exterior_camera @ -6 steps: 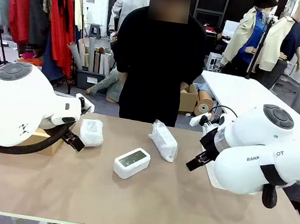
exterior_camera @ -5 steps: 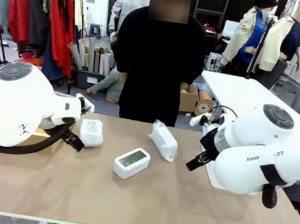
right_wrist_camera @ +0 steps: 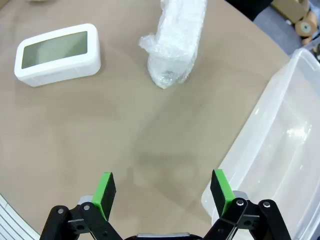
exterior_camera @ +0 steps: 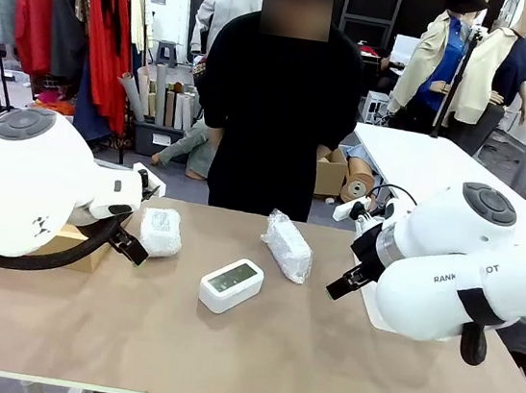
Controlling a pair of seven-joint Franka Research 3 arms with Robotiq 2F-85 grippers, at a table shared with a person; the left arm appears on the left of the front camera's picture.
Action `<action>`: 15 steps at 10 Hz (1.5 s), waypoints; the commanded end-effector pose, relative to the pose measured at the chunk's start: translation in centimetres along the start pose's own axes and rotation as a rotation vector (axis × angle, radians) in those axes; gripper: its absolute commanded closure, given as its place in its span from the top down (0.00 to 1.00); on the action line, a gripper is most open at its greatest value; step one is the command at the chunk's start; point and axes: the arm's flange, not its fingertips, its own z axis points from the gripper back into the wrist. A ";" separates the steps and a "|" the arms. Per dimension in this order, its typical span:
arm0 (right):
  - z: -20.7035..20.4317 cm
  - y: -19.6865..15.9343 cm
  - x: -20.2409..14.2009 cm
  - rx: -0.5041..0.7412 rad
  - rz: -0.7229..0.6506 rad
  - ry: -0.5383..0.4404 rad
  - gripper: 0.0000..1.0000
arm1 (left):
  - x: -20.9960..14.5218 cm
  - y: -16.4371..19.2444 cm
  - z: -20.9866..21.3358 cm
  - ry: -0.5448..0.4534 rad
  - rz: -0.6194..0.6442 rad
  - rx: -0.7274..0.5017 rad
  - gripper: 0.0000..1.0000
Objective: Separate and place wrapped and unwrapped clocks.
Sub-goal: Pick up the Digital clock indicated by the person.
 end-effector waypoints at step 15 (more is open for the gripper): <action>0.0 0.0 0.0 0.000 -0.001 0.000 1.00 | 0.0 0.0 0.0 0.000 0.000 0.000 1.00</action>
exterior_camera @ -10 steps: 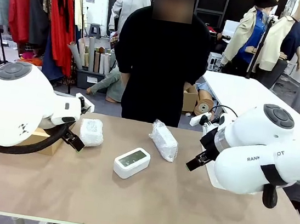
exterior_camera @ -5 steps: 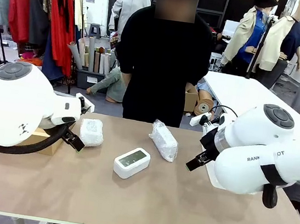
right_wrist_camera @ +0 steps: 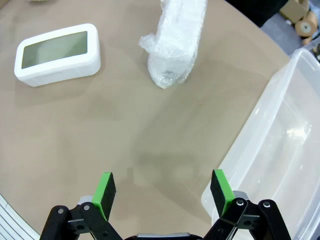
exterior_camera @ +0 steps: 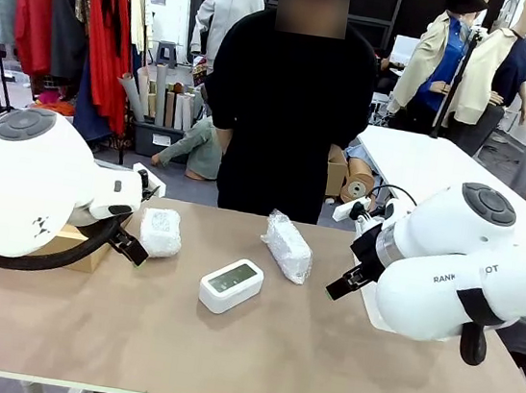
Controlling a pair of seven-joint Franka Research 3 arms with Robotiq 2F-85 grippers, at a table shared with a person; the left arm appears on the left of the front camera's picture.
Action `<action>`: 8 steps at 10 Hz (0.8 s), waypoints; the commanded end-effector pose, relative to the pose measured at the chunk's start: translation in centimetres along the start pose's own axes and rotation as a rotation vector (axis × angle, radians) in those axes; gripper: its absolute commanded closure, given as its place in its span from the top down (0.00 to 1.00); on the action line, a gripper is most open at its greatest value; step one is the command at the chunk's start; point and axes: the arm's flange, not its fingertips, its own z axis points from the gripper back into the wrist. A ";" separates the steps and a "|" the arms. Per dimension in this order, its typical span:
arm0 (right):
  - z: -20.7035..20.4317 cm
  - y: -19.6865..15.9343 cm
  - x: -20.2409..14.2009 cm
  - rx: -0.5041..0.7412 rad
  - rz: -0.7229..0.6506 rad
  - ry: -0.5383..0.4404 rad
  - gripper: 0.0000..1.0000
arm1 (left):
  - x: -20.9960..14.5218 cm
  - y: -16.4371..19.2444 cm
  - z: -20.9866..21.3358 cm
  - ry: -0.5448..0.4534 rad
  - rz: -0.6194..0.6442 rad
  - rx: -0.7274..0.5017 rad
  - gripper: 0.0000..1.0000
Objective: Separate and place wrapped and unwrapped clocks.
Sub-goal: Pick up the Digital clock indicated by the person.
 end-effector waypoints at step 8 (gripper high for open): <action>1.1 0.9 1.3 0.325 0.075 0.057 1.00 | 2.0 -0.3 4.1 0.051 -0.209 -0.304 1.00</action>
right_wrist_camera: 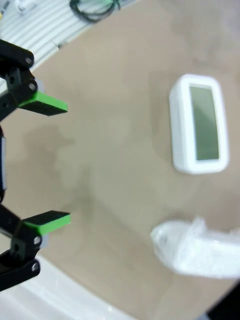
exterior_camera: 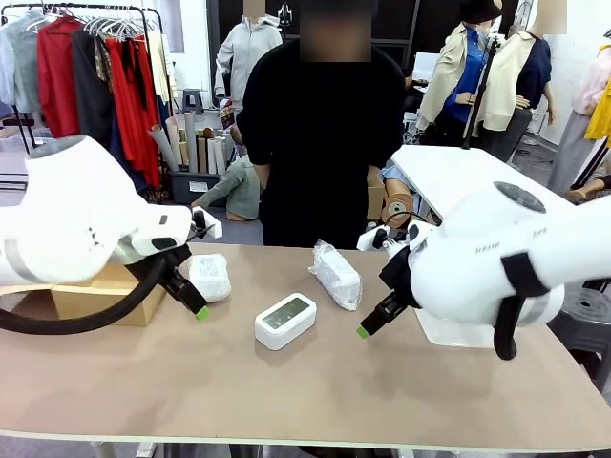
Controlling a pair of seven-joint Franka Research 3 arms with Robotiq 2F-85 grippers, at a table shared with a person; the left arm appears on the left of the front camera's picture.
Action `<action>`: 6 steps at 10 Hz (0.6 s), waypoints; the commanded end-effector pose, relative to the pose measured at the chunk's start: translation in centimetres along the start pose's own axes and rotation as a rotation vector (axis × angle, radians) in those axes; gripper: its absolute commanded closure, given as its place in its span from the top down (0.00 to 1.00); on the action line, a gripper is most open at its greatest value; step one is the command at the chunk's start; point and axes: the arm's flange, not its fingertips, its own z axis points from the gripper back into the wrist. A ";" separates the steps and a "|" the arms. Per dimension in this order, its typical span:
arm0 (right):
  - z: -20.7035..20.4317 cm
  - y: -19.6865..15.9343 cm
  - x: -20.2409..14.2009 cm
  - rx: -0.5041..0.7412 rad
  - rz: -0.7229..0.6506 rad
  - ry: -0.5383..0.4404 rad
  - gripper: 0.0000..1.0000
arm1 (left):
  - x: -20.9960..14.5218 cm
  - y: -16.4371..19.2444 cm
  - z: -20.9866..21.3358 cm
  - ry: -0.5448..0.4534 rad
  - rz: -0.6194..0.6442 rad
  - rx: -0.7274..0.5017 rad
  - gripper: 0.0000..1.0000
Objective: Separate and place wrapped and unwrapped clocks.
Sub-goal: Pick up the Digital clock indicated by the person.
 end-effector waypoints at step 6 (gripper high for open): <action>8.1 -4.8 6.2 0.296 0.312 -0.095 1.00 | 0.4 5.8 7.2 -0.213 -0.355 -0.212 1.00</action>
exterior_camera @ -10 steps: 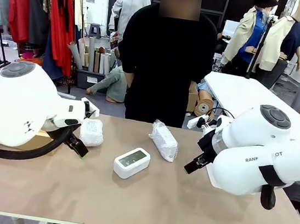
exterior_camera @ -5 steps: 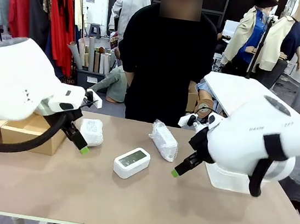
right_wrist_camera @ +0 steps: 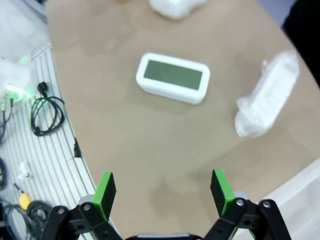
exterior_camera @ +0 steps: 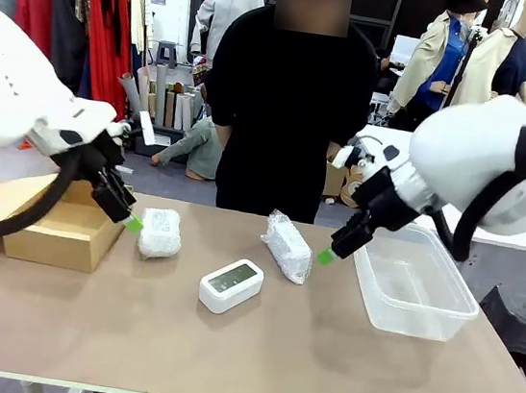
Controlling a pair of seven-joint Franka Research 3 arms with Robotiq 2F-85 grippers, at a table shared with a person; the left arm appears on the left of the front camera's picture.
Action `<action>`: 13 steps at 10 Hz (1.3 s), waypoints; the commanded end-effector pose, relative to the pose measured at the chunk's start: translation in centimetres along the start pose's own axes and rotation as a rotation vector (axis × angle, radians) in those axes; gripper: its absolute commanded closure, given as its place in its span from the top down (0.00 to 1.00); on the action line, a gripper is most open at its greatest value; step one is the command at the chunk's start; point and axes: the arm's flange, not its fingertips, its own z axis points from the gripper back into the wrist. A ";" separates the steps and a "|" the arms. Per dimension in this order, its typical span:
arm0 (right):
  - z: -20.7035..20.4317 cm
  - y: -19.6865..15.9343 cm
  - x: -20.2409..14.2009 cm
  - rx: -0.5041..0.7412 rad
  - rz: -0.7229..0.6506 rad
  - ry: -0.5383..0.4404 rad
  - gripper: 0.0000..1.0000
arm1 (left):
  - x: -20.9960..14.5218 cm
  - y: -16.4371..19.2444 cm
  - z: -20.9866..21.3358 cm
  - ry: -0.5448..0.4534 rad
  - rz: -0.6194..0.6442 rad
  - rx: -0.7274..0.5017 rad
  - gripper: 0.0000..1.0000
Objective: Separate and place wrapped and unwrapped clocks.
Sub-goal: Pick up the Digital clock indicated by the person.
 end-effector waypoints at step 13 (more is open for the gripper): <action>4.7 -4.4 0.5 0.130 0.314 -0.247 1.00 | 0.2 3.7 4.7 -0.017 -0.339 0.034 1.00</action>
